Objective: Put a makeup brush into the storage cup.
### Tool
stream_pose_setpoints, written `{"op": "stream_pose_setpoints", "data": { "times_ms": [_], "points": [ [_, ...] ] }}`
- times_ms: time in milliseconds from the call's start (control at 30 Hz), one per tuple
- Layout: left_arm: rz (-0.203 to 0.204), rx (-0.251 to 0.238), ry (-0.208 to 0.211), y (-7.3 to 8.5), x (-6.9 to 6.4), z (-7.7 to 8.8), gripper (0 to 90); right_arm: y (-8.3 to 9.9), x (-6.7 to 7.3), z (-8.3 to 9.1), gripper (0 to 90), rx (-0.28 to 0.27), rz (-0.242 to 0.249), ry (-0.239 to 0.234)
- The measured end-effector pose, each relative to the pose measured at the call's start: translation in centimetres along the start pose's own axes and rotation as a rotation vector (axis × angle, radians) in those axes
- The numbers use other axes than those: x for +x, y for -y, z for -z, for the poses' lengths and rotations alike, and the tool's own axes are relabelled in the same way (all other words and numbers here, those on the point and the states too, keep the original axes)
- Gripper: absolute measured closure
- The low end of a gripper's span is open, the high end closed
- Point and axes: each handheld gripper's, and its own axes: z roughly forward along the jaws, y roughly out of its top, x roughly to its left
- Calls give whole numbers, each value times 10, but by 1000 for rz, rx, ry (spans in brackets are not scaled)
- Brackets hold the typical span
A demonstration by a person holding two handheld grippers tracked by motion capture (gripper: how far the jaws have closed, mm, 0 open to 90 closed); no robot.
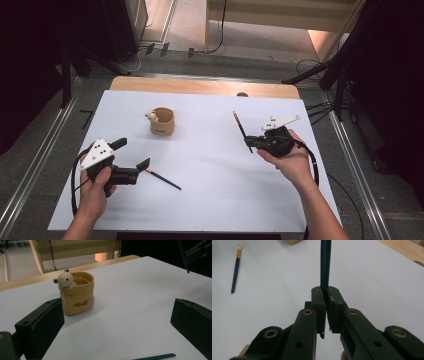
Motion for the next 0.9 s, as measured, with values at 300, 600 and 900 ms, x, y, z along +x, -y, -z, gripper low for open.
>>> {"op": "stream_pose_setpoints", "data": {
  "times_ms": [300, 600, 900],
  "points": [
    [-7, -7, 52, -17, -5, -15, 0, -1, 6, -4, 862, -124, -25, -49],
    [-27, -6, 96, -33, -15, -31, 0, -10, 23, -13, 862, -200, 16, -65],
    [-14, -51, 166, -45, -27, -47, 0, -16, 38, -21, 861, -270, 39, -99]
  ]
}}
